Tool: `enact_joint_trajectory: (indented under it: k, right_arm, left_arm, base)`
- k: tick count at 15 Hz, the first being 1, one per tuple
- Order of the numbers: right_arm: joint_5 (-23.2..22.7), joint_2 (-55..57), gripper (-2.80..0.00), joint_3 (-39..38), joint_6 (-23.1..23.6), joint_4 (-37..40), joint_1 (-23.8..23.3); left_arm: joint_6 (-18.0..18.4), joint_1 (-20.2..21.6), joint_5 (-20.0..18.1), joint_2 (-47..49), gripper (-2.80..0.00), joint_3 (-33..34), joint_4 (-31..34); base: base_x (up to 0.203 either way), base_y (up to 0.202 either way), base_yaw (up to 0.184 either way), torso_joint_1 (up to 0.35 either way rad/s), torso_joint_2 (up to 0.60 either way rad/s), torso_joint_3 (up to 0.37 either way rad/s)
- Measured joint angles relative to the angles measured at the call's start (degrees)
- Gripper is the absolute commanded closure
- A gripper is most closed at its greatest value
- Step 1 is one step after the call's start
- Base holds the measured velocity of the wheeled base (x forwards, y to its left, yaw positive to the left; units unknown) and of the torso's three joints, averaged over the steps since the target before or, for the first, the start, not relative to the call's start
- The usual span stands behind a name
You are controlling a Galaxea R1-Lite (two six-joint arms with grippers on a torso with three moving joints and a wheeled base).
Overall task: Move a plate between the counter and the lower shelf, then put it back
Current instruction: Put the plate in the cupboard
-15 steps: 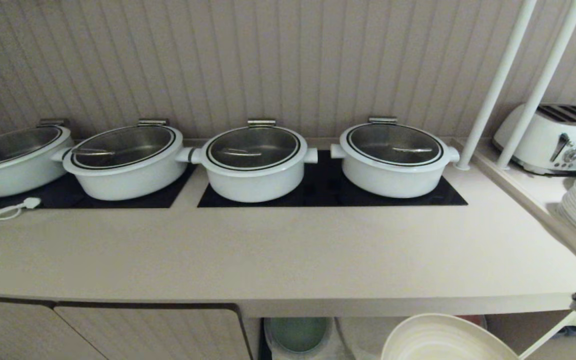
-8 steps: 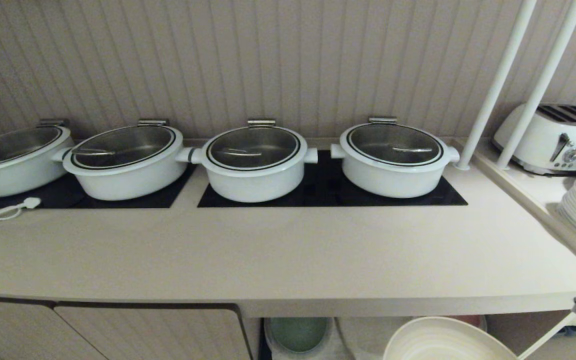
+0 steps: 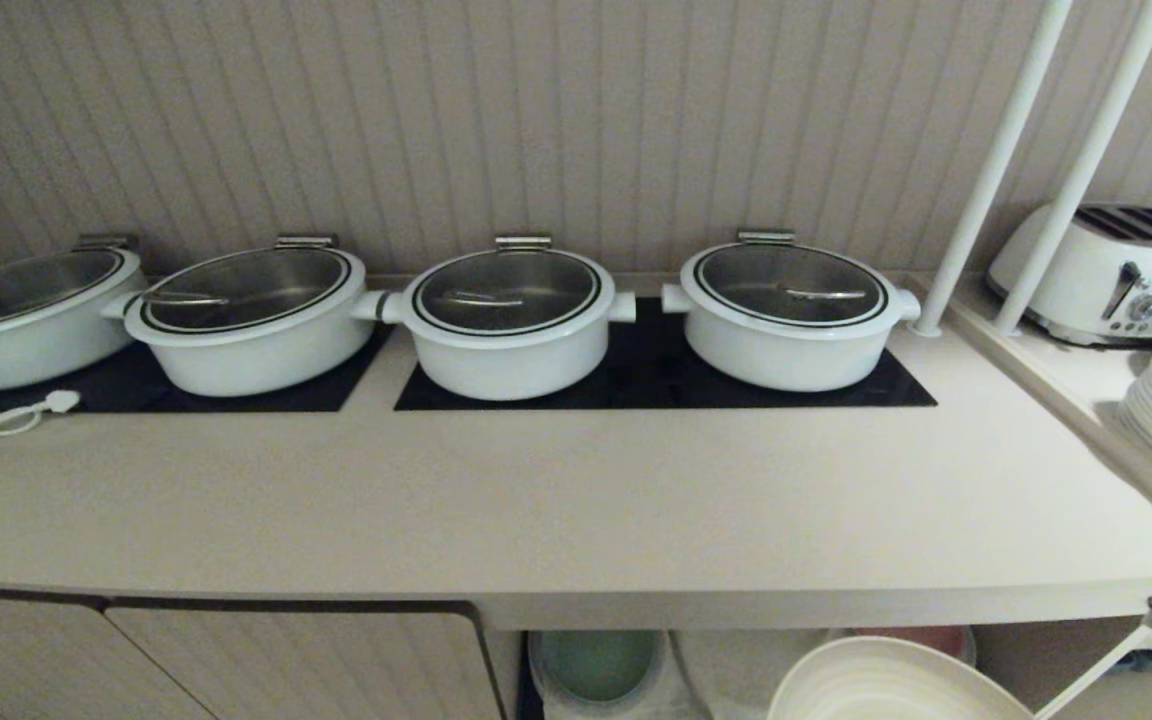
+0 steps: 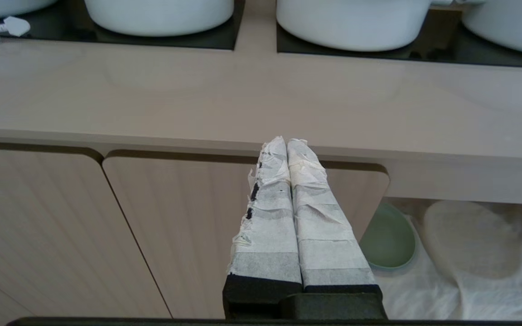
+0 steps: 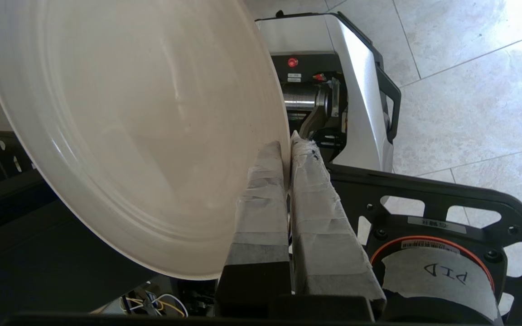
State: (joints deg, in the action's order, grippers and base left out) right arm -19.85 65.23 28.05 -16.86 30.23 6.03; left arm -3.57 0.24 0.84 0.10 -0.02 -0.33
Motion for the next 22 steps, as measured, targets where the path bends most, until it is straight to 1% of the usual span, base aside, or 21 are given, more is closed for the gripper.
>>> enact_joint_trajectory:
  k: [11,22]
  right_arm:
    - [0.12,0.2,0.0,-0.02,-0.02,-0.06,0.0]
    - [0.22,0.17,0.0,-0.82,0.01,-0.13,0.0]
  left_arm:
    - [0.0,0.0,0.01,0.0,0.0,0.02,0.02]
    - [0.02,0.0,0.01,0.0,0.0,0.02,-0.05]
  base:
    - [0.0,0.0,0.0,-0.14,0.3,0.154]
    - [0.0,0.0,0.0,-0.161,0.35,0.183]
